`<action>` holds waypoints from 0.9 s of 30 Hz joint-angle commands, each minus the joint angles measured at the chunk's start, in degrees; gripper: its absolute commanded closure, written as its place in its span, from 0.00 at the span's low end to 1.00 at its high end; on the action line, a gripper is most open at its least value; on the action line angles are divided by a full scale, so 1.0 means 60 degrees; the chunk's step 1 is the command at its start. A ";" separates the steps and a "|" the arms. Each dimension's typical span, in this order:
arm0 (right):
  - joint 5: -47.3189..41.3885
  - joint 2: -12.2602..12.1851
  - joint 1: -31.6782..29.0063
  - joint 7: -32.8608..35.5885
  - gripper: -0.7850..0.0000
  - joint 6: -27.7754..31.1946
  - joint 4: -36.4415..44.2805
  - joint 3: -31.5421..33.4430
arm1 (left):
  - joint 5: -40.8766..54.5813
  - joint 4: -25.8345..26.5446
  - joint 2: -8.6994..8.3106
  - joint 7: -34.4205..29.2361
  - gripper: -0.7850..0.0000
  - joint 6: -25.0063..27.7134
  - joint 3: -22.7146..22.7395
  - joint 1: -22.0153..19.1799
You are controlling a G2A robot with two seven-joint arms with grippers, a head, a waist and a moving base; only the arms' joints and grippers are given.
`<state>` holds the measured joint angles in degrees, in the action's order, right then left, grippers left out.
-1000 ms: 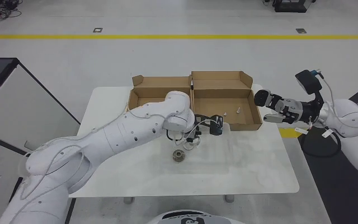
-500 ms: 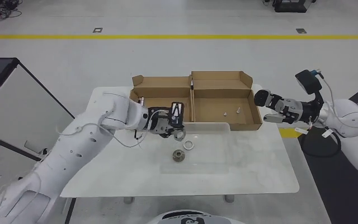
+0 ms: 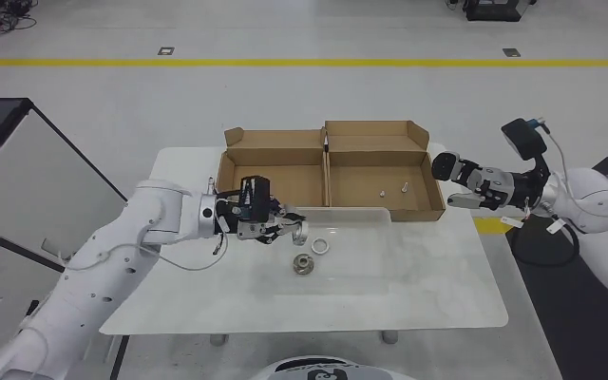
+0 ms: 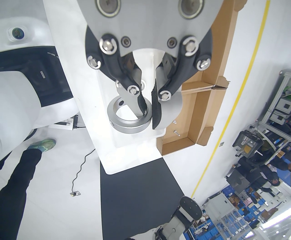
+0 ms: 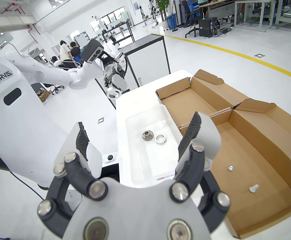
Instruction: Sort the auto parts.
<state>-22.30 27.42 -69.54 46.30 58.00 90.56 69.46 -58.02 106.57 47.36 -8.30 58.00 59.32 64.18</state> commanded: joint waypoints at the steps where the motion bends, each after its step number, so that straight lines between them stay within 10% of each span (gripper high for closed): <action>1: -0.0001 0.0000 0.0000 0.0000 0.00 0.0000 0.0000 0.0000 | 0.0002 0.0000 0.0000 -0.0020 1.00 0.0000 0.0000 0.0000; 27: -0.0001 0.0000 0.0000 0.0000 0.00 0.0000 0.0000 0.0000 | -0.0003 0.0060 0.0015 0.0021 1.00 -0.0204 -0.0003 0.0076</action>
<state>-22.30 27.42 -69.54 46.30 58.00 90.56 69.46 -57.98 106.69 47.40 -8.36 57.64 59.29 64.34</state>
